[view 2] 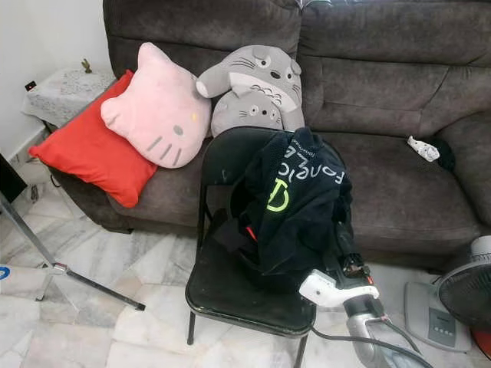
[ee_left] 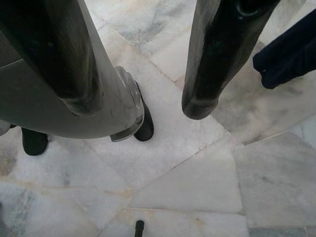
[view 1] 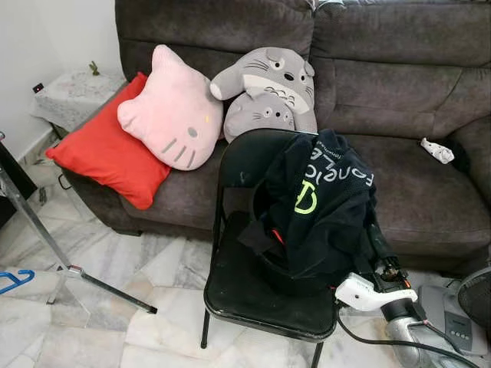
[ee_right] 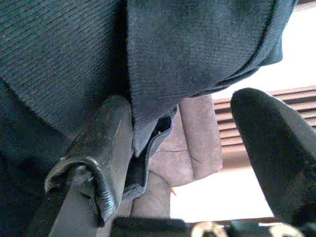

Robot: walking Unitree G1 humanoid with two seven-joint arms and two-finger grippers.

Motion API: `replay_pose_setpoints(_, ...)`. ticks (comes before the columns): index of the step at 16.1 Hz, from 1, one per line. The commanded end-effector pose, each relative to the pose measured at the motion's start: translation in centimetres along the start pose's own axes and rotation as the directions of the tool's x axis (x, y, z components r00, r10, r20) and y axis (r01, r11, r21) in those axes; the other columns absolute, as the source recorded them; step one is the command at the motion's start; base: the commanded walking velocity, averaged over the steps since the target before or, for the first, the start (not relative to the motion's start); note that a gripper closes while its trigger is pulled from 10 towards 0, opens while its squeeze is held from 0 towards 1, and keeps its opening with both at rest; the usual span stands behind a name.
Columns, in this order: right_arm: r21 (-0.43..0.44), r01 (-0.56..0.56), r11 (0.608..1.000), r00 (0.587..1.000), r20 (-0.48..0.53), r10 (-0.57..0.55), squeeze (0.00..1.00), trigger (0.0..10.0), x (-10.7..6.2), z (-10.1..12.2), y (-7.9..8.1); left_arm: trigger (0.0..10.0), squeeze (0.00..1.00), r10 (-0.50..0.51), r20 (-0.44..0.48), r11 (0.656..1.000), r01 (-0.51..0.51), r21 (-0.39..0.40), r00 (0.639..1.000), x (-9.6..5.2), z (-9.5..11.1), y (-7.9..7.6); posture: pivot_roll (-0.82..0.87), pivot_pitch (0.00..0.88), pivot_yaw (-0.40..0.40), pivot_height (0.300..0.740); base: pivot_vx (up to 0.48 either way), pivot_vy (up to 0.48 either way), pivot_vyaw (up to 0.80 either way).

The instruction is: Hang hanger

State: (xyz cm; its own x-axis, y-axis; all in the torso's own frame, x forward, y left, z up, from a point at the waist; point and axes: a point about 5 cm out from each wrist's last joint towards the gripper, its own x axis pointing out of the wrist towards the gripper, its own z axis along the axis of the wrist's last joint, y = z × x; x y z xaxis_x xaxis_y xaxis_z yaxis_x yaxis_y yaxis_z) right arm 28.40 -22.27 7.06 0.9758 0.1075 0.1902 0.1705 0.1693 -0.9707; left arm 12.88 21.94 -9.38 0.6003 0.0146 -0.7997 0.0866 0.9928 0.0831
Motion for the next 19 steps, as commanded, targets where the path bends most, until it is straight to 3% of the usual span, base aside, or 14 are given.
replay_pose_setpoints(1, -0.003, 0.008, 1.0, 1.0, 0.025, -0.008, 0.0, 10.0, -0.2, 0.2, -0.1, 10.0, 0.0, -0.011, -0.052, 1.0, 0.011, 0.007, 0.999, -0.4, -1.3, -0.2, -0.09, 0.136, 0.001, 0.74, 0.0, 0.0, 0.0)
replay_pose_setpoints(8, -0.009, 0.102, 0.995, 0.991, 0.089, -0.101, 0.0, 10.0, -0.1, 1.1, -1.1, 10.0, 0.0, -0.012, -0.035, 1.0, 0.012, 0.007, 0.999, -0.2, -0.9, -0.2, -0.09, 0.134, 0.0, 0.74, 0.0, 0.0, 0.0)
replay_pose_setpoints(12, -0.041, 0.13, 0.991, 0.991, 0.037, -0.129, 0.0, 10.0, 0.1, 0.2, -1.5, 10.0, 0.0, -0.015, -0.02, 1.0, 0.015, 0.004, 1.0, -0.2, -0.7, -0.2, -0.09, 0.135, -0.002, 0.74, 0.0, 0.0, 0.0)
replay_pose_setpoints(15, -0.019, 0.099, 0.995, 0.995, -0.03, -0.099, 0.0, 10.0, 0.1, -0.6, -0.8, 10.0, 0.0, -0.016, -0.006, 1.0, 0.016, -0.001, 1.0, -0.2, -0.5, -0.2, -0.09, 0.137, -0.003, 0.74, 0.0, 0.0, 0.0)
replay_pose_setpoints(19, -0.03, 0.139, 0.99, 0.99, 0.001, -0.139, 0.0, 10.0, 0.8, -0.1, -0.8, 10.0, 0.0, -0.013, 0.005, 1.0, 0.013, 0.001, 1.0, -0.2, -0.4, -0.1, -0.07, 0.155, 0.003, 0.74, 0.0, 0.0, 0.0)
